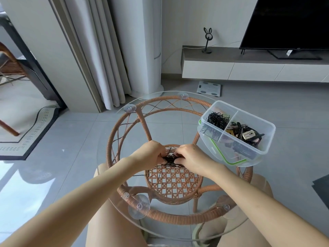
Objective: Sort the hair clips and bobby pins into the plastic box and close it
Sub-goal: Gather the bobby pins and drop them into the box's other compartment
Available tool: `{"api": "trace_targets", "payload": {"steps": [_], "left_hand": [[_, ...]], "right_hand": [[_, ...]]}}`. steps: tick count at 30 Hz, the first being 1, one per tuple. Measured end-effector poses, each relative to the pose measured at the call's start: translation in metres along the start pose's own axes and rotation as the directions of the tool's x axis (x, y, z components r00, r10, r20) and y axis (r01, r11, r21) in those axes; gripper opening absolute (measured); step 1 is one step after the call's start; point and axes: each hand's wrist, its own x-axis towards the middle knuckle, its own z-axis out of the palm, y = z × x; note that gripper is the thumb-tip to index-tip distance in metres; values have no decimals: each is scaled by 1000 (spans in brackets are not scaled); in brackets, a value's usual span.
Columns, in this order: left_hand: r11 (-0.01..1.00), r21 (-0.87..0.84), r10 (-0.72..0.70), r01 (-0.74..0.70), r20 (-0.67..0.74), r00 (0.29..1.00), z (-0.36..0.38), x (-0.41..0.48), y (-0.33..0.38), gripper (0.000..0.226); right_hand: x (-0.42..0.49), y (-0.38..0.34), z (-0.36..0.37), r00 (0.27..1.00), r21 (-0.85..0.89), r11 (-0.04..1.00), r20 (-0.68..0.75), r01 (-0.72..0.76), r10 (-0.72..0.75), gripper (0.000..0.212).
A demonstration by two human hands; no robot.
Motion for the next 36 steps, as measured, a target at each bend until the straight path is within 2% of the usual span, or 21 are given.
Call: {"api": "trace_targets", "payload": {"steps": [10,16,20,23,26,29,31,33,36], "left_hand": [[990,-136,-46,36,-70,996,-20,-5,-6,24],[977,-196,-106,83,-111,988,-28,-6,-2,22],[956,-275,-144,104,-130,981,-32,-2,4,22],[926,-357,-181,121,-140,974,-36,4,8,29],[904,-411,-194,116,-152,969,-39,11,15,31],[884,-448,-228,131,-170,959,-43,16,24,31],[878,-460,-232,131,-172,957,-46,20,31,30],[871,-476,-227,118,-178,958,-50,27,37,25],[864,-492,-230,107,-195,953,-58,39,47,24]], "right_hand": [[-10,13,-27,982,298,953,-157,-56,107,11],[-18,26,-54,938,429,899,-270,-86,219,11],[-22,35,-84,859,508,853,-379,-117,344,15],[-20,47,-104,748,553,807,-443,-207,495,18],[-4,61,-115,618,499,794,-515,-347,594,22],[20,70,-115,568,369,774,-530,-515,630,23],[37,72,-110,568,311,755,-511,-578,645,12],[48,70,-103,584,266,737,-470,-621,661,10],[55,68,-97,664,208,754,-370,-623,650,12]]}}
